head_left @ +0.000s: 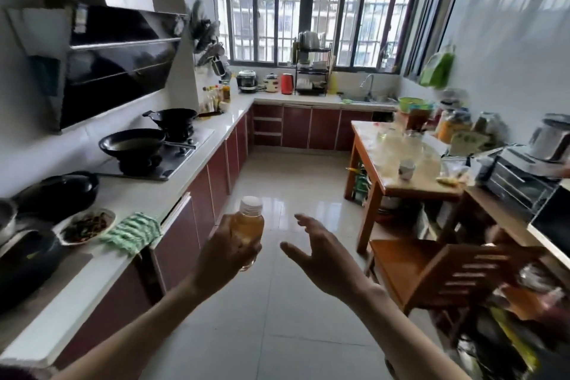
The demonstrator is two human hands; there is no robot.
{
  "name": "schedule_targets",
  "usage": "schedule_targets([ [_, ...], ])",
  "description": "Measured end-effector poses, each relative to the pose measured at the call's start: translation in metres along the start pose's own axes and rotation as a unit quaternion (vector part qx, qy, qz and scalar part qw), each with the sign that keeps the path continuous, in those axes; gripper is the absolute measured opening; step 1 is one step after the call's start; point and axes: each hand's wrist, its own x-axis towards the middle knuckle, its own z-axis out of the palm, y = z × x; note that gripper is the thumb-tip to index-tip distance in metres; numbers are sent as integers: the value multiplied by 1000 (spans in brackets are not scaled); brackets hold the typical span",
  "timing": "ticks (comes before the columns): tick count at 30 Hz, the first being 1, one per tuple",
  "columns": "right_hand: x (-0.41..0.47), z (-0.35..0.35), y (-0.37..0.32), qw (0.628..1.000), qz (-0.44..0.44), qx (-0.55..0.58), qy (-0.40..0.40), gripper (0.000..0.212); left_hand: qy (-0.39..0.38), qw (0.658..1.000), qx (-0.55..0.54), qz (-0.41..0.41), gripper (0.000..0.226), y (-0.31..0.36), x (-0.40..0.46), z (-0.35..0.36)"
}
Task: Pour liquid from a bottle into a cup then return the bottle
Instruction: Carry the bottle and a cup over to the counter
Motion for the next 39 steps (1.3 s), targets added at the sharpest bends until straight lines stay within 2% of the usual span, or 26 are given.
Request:
schedule_targets([
  [5, 45, -16, 85, 999, 37, -17, 20, 71, -32, 999, -29, 1, 91, -13, 70, 47],
  [10, 100, -13, 154, 996, 84, 14, -11, 63, -54, 998, -23, -26, 60, -43, 137, 97],
  [13, 152, -8, 190, 995, 100, 14, -18, 61, -64, 997, -27, -34, 52, -69, 189, 124],
  [19, 281, -13, 247, 991, 132, 22, -2, 65, -82, 995, -43, -23, 47, -115, 328, 177],
  [24, 376, -56, 290, 984, 169, 14, 50, 66, -129, 988, -84, 7, 49, -110, 459, 224],
  [27, 413, -84, 335, 969, 224, 18, 102, 64, -163, 980, -113, 15, 46, -96, 528, 264],
  [32, 451, -123, 429, 927, 342, 6, 151, 61, -235, 959, -150, 53, 55, -86, 617, 346],
  [35, 475, -140, 499, 905, 390, 6, 168, 65, -261, 951, -150, 77, 56, -84, 665, 407],
  [39, 511, -161, 597, 881, 438, -2, 180, 75, -290, 940, -165, 68, 49, -79, 721, 483],
])
